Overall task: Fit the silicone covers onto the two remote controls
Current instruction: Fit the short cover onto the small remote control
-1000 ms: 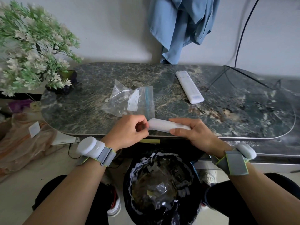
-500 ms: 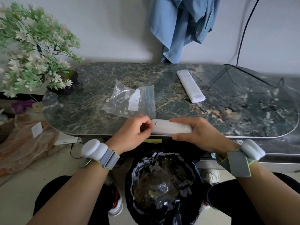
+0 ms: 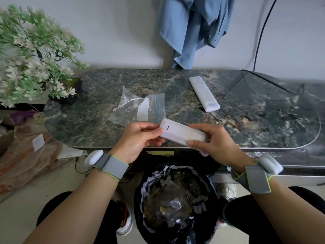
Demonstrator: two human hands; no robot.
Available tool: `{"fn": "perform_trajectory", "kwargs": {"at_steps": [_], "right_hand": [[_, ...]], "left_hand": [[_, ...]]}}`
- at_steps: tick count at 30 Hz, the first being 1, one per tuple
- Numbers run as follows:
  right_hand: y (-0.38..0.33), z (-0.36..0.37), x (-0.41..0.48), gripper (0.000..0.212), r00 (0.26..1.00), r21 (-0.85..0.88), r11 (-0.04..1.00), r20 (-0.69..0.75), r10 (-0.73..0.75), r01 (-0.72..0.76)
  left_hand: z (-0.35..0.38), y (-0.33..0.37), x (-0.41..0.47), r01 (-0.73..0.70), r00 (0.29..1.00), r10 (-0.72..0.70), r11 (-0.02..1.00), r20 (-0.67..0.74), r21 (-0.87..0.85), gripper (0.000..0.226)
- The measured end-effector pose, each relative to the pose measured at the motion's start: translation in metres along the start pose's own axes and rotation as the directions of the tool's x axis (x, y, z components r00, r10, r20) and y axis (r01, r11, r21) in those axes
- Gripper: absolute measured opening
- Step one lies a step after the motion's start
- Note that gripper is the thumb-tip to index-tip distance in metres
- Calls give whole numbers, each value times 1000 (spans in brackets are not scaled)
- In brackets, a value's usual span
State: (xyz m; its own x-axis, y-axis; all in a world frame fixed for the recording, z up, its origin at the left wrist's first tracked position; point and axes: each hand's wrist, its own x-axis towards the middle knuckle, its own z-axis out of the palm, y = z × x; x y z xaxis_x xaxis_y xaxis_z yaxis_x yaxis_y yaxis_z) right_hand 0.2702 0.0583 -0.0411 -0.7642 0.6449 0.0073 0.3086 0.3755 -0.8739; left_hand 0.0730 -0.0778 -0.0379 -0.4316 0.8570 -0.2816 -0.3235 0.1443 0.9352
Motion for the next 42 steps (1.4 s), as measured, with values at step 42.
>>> {"fn": "perform_trajectory", "kwargs": {"at_steps": [42], "right_hand": [[-18,1,-1,32,933,566,765,19,359,-305]], "left_hand": [[6,1,5,-109,994,109,994,-28,-5,25]]}}
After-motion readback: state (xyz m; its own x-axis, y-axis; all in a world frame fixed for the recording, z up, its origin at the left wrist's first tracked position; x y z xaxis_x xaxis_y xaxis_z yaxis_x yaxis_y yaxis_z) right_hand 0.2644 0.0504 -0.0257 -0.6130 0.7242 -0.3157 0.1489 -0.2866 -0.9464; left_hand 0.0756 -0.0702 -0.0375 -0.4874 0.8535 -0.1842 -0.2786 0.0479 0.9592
